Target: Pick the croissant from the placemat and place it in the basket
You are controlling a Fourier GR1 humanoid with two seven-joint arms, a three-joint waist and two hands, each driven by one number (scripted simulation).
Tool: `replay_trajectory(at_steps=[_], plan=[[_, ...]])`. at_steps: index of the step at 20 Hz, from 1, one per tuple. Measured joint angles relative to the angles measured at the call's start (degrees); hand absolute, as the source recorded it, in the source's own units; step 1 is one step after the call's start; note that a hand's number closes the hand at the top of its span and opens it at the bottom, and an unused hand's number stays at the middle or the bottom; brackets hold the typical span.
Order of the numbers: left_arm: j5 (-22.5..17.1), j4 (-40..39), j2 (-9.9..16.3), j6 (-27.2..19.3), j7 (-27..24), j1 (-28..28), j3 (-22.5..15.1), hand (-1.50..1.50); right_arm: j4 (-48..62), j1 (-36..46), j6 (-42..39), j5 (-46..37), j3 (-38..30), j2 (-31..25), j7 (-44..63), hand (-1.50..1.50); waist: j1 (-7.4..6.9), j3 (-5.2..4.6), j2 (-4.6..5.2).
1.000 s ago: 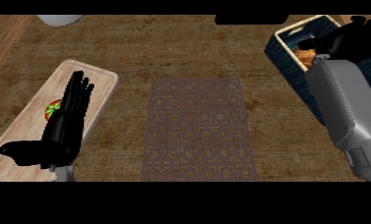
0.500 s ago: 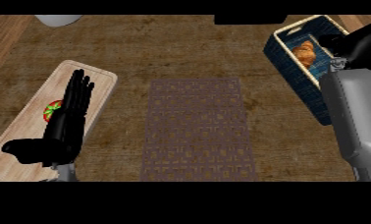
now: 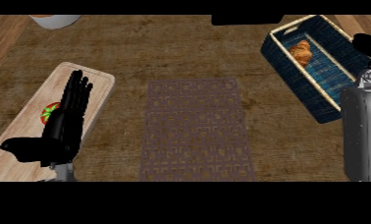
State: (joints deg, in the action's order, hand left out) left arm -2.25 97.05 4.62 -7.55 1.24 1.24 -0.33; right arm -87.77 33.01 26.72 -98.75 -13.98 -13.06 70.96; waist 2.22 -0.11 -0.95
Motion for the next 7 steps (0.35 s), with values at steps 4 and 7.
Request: replay_trajectory(at_steps=[4,7], plan=[[0.2,0.0,-0.4,-0.3,0.1,0.1,-0.2,0.00,-14.2,-5.7,-3.0,-2.0,-0.3,4.8,-1.7,-1.50,0.12,0.01,0.00],[0.3,1.1,-0.3,-0.3,0.8,-0.1,-0.4,0.00,-25.1,-9.3,-6.0,-2.6,1.0,8.7,-3.2,-1.50,-0.25,0.03,0.10]])
